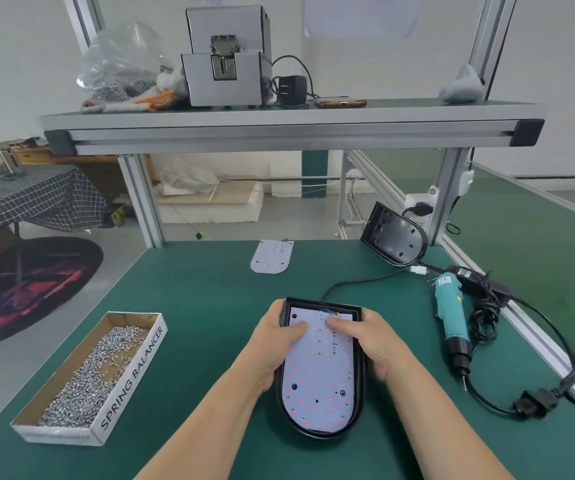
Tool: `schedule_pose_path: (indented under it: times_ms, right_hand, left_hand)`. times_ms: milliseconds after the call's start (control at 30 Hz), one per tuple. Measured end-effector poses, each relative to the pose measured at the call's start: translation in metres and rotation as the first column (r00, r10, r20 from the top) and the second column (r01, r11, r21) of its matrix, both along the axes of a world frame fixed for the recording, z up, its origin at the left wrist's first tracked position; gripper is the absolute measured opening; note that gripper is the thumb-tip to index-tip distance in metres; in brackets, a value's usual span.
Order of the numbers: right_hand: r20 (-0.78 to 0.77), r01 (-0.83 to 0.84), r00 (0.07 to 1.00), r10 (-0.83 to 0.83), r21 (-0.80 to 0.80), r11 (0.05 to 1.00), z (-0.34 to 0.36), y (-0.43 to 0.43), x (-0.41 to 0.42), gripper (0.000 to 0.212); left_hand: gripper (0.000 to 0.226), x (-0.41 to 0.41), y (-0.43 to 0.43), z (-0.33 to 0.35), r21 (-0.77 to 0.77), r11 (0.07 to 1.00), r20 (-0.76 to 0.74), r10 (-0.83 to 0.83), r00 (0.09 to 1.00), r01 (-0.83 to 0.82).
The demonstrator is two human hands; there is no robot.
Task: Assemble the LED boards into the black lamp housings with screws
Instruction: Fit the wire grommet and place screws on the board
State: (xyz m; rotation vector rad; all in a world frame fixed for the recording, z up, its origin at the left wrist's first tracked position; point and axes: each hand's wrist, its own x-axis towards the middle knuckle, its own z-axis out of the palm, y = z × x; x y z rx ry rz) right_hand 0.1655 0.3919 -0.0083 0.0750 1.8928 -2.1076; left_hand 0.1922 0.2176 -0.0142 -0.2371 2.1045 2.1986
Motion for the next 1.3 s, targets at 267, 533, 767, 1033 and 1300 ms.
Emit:
schedule_pose_path:
  times_ms: [267, 533, 767, 1033, 1300]
  right_hand:
    - [0.029, 0.052, 0.998, -0.053, 0.05, 0.997, -0.008, -0.005, -0.001, 0.016]
    - [-0.027, 0.046, 0.999, -0.041, 0.18, 0.983, -0.012, -0.005, -0.007, 0.012]
    - [-0.014, 0.041, 0.999, -0.039, 0.15, 0.988, -0.016, -0.005, -0.009, 0.013]
    - [-0.026, 0.034, 0.999, -0.03, 0.156, 0.987, -0.018, -0.005, -0.01, 0.013]
    - [-0.028, 0.029, 0.999, -0.025, 0.156, 0.987, -0.017, -0.004, -0.01, 0.011]
  left_hand:
    - [0.025, -0.004, 0.001, -0.005, -0.02, 0.998, 0.091, 0.054, 0.994, -0.052]
    - [0.025, -0.002, 0.0, -0.004, -0.095, 0.995, 0.175, 0.022, 0.984, -0.006]
    - [0.009, 0.001, -0.083, 0.038, -0.706, 0.633, -0.148, 0.307, 0.94, -0.318]
    - [0.02, 0.019, -0.229, 0.033, -0.989, 0.144, 0.087, 0.456, 0.886, 0.023]
    - [0.024, 0.022, -0.232, 0.002, -0.984, 0.147, -0.038, 0.365, 0.93, -0.098]
